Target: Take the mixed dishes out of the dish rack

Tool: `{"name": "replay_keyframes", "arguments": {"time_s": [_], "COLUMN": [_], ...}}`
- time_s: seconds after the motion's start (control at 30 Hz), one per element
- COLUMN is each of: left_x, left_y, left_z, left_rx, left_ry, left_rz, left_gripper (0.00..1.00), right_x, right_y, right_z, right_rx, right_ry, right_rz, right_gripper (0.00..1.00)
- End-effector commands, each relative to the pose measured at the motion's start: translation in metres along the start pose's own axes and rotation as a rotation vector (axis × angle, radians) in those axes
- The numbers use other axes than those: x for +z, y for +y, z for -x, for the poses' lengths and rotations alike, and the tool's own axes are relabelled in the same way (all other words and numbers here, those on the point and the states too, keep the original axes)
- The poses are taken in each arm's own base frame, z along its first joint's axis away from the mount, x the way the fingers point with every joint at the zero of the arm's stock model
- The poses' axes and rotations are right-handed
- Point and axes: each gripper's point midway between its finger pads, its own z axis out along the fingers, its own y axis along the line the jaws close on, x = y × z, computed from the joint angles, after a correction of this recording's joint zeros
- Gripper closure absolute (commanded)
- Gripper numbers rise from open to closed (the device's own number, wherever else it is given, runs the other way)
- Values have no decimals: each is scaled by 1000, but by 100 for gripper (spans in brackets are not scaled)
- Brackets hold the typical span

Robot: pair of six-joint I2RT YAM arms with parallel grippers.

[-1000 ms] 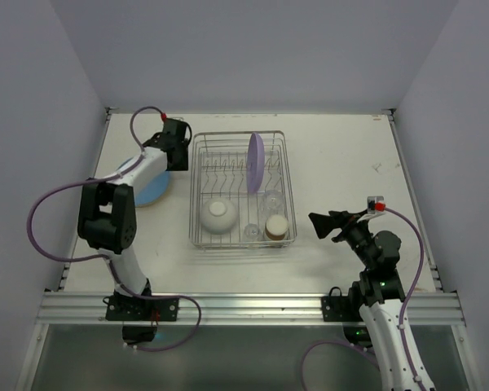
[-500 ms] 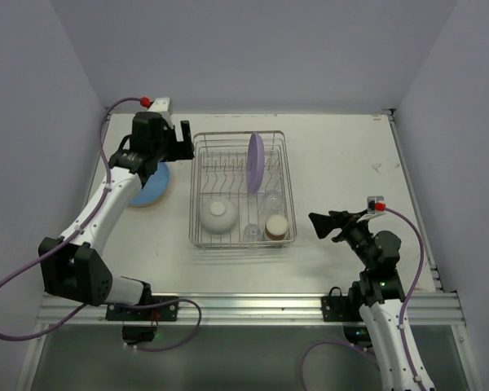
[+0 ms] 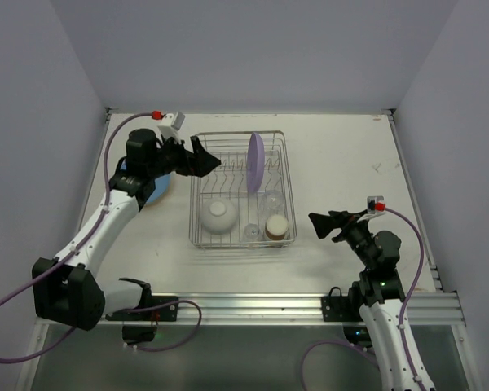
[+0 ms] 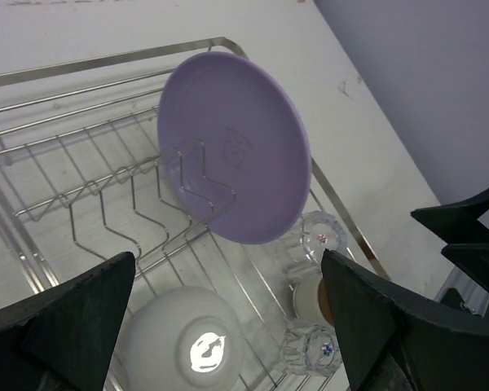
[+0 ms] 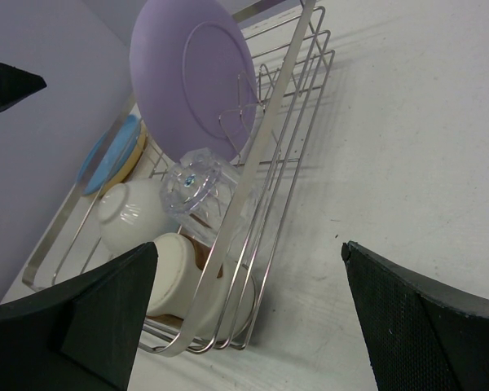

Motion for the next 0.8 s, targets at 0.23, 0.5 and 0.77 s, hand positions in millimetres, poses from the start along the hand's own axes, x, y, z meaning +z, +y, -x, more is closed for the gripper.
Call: {"name": "replay_keyframes", "arguments": {"time_s": [0.23, 0.5, 0.77], "left_x": [24, 54, 93], "left_y": [-77, -89, -100], "left_z": [-11, -11, -24], "left_rx": [33, 18, 42], "left_ry": [-21, -50, 3], "left_rz": [-302, -345, -326], "left_gripper": [0, 0, 0], "right_x": [2, 2, 2], "right_y": [5, 5, 1], "right_z": [8, 8, 9], "right_rx": [-12, -9, -3], "right_ry": [-21, -18, -23], "right_rz": [17, 15, -5], "right_gripper": [1, 1, 1]}}
